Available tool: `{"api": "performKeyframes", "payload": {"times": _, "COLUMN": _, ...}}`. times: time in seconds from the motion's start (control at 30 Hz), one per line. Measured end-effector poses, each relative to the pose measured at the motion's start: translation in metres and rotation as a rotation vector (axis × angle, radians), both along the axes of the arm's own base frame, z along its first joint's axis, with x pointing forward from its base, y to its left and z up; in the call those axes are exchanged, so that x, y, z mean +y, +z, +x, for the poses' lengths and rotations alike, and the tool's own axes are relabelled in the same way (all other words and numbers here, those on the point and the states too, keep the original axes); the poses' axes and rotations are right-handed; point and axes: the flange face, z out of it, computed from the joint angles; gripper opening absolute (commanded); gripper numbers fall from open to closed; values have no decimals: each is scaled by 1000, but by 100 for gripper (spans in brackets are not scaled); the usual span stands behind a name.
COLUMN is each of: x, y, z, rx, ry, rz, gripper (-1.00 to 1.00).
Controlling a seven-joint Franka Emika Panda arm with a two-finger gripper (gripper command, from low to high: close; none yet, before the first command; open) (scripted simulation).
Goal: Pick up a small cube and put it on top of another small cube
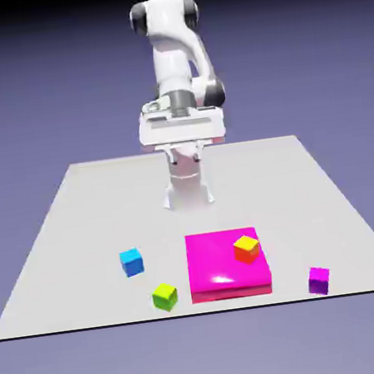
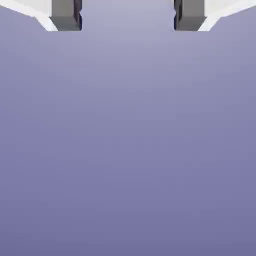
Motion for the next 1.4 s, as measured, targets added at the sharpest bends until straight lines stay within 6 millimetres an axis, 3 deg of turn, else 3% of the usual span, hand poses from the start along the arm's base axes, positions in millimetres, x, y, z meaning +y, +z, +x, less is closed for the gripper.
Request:
{"api": "performKeyframes", "payload": {"times": 0.27, "x": 67, "y": -47, "z": 63, "rx": 190, "ry": 273, "rz": -111, "gripper": 0}}
{"api": "performKeyframes", "payload": {"times": 0.57, "x": 163, "y": -127, "z": 109, "rx": 387, "ry": 609, "rz": -238, "gripper": 0}}
{"api": "performKeyframes", "payload": {"times": 0.73, "x": 217, "y": -183, "z": 119, "rx": 490, "ry": 797, "rz": -307, "gripper": 0}}
{"api": "performKeyframes", "payload": {"times": 0.93, "x": 284, "y": -260, "z": 112, "rx": 608, "ry": 1033, "rz": -388, "gripper": 0}}
{"api": "performKeyframes", "payload": {"times": 1.0, "x": 284, "y": -261, "z": 112, "rx": 610, "ry": 1035, "rz": -389, "gripper": 0}}
{"api": "performKeyframes", "payload": {"times": 1.13, "x": 288, "y": -322, "z": 114, "rx": 610, "ry": 1036, "rz": -389, "gripper": 0}}
{"api": "performKeyframes", "payload": {"times": 1.17, "x": 288, "y": -331, "z": 113, "rx": 610, "ry": 1035, "rz": -389, "gripper": -100}}
{"api": "performKeyframes", "payload": {"times": 1.23, "x": 288, "y": -331, "z": 113, "rx": 610, "ry": 1035, "rz": -389, "gripper": -100}}
{"api": "performKeyframes", "payload": {"times": 1.4, "x": 280, "y": -257, "z": 111, "rx": 612, "ry": 1027, "rz": -386, "gripper": -100}}
